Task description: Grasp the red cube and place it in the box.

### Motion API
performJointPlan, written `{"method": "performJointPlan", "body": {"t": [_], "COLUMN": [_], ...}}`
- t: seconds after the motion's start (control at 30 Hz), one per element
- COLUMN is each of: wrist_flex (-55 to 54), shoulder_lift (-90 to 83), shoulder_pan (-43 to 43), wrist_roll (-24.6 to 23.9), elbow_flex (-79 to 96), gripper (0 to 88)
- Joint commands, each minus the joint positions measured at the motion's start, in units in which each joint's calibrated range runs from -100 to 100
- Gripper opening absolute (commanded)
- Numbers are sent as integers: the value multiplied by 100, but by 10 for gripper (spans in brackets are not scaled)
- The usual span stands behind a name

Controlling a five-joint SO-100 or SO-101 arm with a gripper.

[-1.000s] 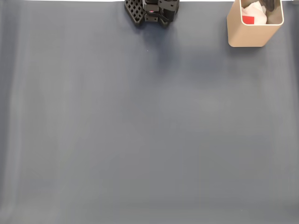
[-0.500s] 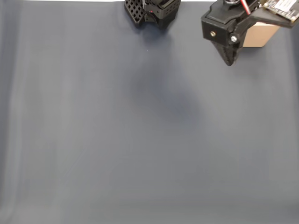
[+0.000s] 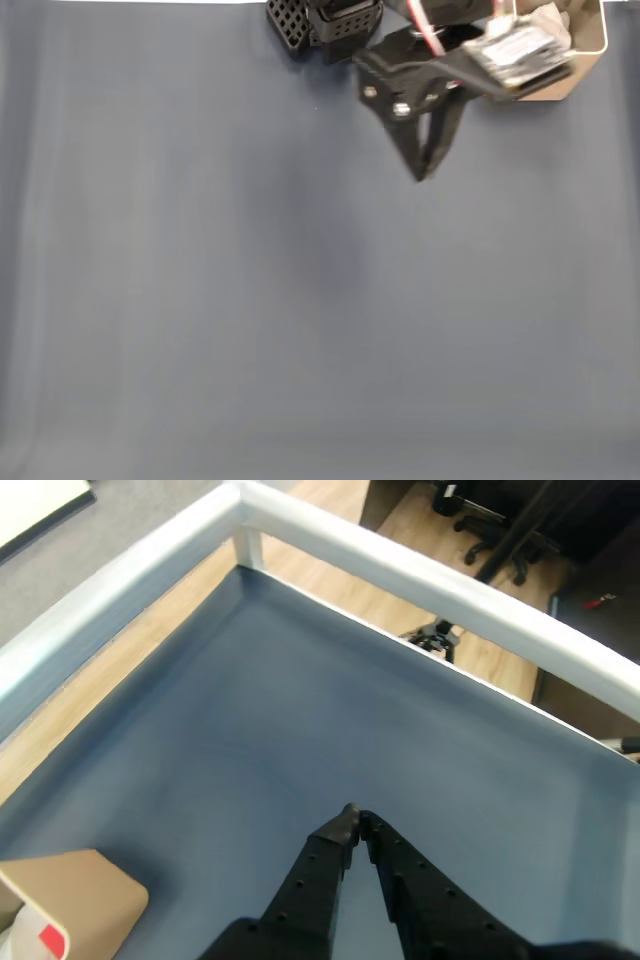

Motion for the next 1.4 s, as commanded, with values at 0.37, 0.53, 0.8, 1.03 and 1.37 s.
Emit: {"method": "performJointPlan", "body": {"t": [0.37, 0.53, 0.8, 1.03, 1.37], "wrist_flex": [-696, -1057, -1623, -1869, -1853], "shoulder_lift": [133, 3, -750, -1702, -3104], "shoulder_pan": [1204, 1488, 1793, 1921, 1871], "wrist_roll": [-83, -142, -147, -215, -342], "elbow_flex": [313, 778, 2163, 3476, 4980], "gripper": [1, 1, 1, 1, 1]}}
